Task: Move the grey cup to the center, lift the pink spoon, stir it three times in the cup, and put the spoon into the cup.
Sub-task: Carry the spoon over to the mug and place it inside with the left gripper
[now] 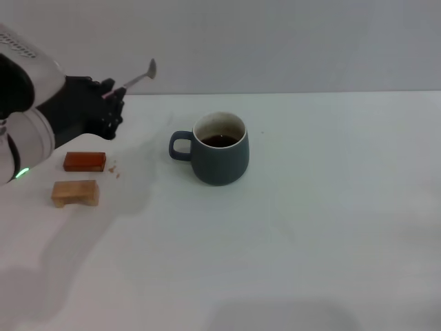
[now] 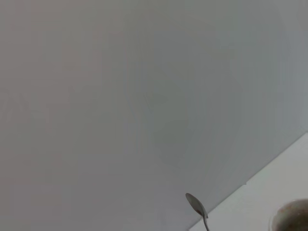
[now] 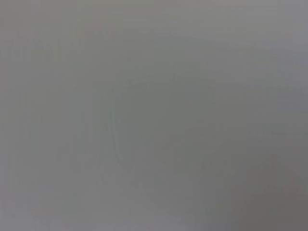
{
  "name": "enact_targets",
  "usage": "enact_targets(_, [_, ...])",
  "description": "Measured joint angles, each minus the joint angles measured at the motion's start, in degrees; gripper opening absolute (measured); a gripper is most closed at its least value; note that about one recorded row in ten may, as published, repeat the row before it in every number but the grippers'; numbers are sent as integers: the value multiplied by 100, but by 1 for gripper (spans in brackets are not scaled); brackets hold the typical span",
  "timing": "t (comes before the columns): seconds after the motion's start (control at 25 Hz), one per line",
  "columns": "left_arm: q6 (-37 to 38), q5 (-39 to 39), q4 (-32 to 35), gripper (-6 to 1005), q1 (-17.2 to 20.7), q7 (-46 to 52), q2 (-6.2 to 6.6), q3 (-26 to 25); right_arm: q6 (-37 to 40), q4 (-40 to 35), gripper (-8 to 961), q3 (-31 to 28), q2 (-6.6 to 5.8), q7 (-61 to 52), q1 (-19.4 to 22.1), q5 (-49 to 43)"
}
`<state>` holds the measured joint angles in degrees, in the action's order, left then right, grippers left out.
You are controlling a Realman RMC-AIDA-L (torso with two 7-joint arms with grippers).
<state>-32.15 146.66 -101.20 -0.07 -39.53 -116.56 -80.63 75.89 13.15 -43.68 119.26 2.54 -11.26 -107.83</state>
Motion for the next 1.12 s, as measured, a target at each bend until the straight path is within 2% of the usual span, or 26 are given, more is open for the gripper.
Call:
enact_targets(0.04, [-117,-151,-11,134,-7,-234,-81,-127,1,0,-1,0,0,0,1,0])
enact_targets(0.24, [-341,-854,27,134,-103,-753,-84,-388,2,-5,-2,-7,0,0,5,52])
enact_targets(0.88, [-1019,-880,-77,134,-450,-1231,-111,-503,14,-97,0,-310,9,1,274,135])
enact_targets(1.12, [-1423,-862,-319,134,-518,-1450,-114,-566,14,-103,-1,-323,9,1,290,213])
